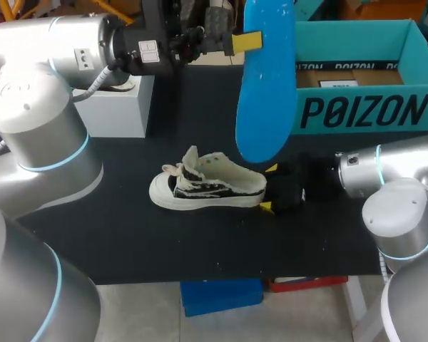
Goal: Take the shoe out of the shoebox, open the shoe tongue, remove and reinsert the insole, then place the shoe into the shoebox
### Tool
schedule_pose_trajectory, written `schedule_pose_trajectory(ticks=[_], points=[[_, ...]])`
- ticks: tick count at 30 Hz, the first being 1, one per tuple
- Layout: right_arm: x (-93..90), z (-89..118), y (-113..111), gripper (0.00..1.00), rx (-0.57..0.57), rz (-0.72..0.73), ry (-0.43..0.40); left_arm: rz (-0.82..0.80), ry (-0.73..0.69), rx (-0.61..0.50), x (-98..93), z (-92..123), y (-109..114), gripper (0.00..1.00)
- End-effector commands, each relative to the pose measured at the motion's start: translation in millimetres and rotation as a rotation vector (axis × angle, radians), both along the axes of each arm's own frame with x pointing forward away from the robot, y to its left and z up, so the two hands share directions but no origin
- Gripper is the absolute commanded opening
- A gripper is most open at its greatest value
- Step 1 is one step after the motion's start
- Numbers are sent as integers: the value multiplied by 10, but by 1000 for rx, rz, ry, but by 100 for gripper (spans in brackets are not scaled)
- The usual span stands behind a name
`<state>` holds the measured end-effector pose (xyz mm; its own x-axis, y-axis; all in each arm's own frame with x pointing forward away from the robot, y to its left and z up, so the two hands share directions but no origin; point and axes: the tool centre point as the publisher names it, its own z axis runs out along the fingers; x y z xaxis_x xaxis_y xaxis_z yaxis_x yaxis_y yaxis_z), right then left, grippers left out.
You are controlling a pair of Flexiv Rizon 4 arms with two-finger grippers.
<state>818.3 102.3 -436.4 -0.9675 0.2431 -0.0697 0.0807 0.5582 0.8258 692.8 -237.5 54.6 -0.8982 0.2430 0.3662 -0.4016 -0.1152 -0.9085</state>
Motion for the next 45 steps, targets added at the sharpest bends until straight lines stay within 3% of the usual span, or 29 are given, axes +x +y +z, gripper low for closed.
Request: schedule_pose_trajectory(ticks=[1, 7, 13, 23, 31, 45], points=[[-154, 281, -365, 100, -167, -32, 34, 4, 0, 0, -9, -7, -12, 0], [-120, 366, -633, 100, -327, -62, 73, 4, 0, 0, -9, -7, -12, 0], [-62, 404, -700, 100, -460, -47, 113, 4, 0, 0, -9, -7, -12, 0], [-8, 413, -655, 100, -728, 12, 152, 4, 0, 0, -9, -7, -12, 0], [21, 491, -605, 100, -869, 45, 134, 4, 0, 0, -9, -7, -12, 0], [103, 569, -316, 100, -977, 117, 123, 4, 0, 0, -9, -7, -12, 0]])
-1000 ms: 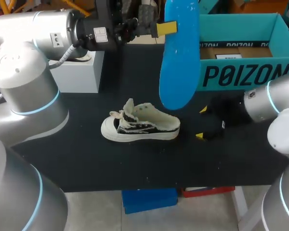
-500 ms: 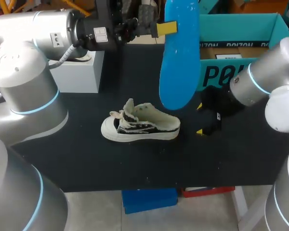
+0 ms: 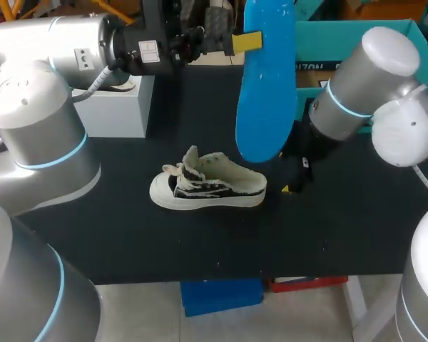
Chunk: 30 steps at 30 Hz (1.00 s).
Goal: Take the shoe out of the shoebox, open the shoe tongue, remove and reinsert the insole, then place the shoe into the shoebox
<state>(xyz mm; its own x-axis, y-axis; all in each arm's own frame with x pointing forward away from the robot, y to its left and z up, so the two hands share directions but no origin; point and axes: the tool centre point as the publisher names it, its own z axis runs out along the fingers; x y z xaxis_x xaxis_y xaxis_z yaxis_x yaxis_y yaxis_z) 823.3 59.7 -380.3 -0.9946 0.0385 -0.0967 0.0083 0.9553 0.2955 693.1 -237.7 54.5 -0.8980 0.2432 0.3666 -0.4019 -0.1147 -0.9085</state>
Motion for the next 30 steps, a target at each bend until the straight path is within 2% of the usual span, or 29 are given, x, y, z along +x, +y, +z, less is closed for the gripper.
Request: schedule_pose_trajectory(ticks=[1, 11, 30], points=[[60, 11, 134, 100, -310, -23, 23, 5, 0, 0, -12, -6, -10, 0], [91, 11, 343, 100, -339, 4, 47, 5, 0, 0, -12, -6, -10, 0], [118, -99, 765, 100, -273, 46, 69, 5, 0, 0, -12, -6, -10, 0]])
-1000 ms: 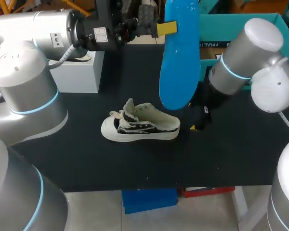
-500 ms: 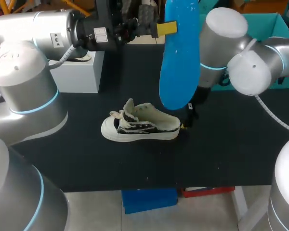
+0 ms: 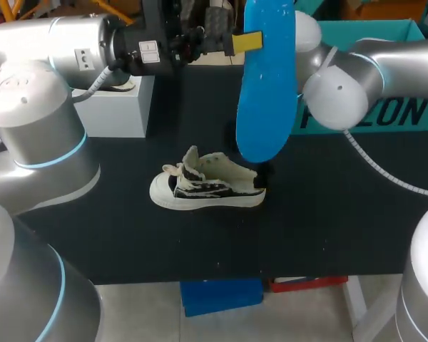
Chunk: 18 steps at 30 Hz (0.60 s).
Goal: Take the shoe out of the shoebox, open the shoe tongue, remove and reinsert the insole, then place the shoe into the shoebox
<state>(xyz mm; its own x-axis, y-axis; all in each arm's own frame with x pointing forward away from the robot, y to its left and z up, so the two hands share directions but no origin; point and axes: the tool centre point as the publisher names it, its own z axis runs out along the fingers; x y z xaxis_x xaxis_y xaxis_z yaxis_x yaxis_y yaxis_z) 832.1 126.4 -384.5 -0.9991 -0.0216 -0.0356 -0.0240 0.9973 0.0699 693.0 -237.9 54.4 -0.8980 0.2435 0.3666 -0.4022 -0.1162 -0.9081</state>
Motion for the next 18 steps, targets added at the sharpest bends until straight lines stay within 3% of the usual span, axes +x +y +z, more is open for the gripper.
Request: schedule_pose_trajectory(ticks=[1, 12, 18], points=[[27, -63, 117, 100, -35, 3, 9, 4, 0, 1, -11, -5, -8, 0], [10, -64, 90, 100, 0, 8, 1, 4, 0, 1, -11, -5, -8, 0], [-17, -14, -32, 100, 135, 9, -4, 4, 0, 1, -11, -5, -8, 0]])
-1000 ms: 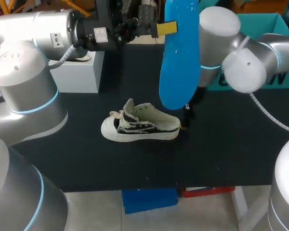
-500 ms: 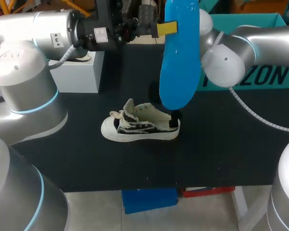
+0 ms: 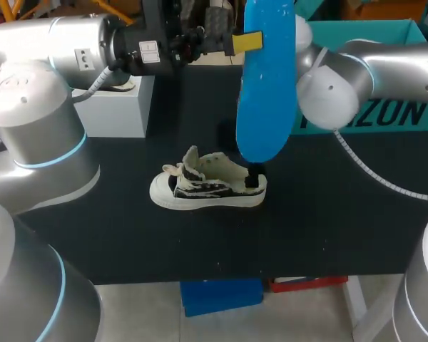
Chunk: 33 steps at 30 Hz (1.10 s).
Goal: Take the shoe out of the shoebox, open the shoe tongue, remove and reinsert the insole, then place the shoe into the shoebox
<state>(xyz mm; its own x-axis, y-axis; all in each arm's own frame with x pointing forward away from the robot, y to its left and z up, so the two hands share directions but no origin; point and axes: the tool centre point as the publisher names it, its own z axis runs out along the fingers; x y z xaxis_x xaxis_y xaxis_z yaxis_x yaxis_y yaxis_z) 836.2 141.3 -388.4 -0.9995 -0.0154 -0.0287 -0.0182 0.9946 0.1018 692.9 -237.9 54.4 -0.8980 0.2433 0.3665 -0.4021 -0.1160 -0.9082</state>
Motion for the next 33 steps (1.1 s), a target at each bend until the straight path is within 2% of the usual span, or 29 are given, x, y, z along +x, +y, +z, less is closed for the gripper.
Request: schedule_pose_trajectory(ticks=[1, 7, 17, 22, 33], points=[[-65, 33, -202, 100, 119, 21, -13, 4, 0, 1, -10, -5, -7, 0], [-115, 21, -306, 100, 191, 64, -3, 4, 0, 1, -10, -5, -7, 0], [-124, -49, -431, 100, 348, 1, -25, 4, 0, 1, -10, -5, -7, 0], [-113, -78, -470, 100, 472, -28, -56, 4, 0, 1, -10, -5, -7, 0], [-111, -114, -505, 100, 620, -63, -78, 4, 0, 1, -10, -5, -7, 0]])
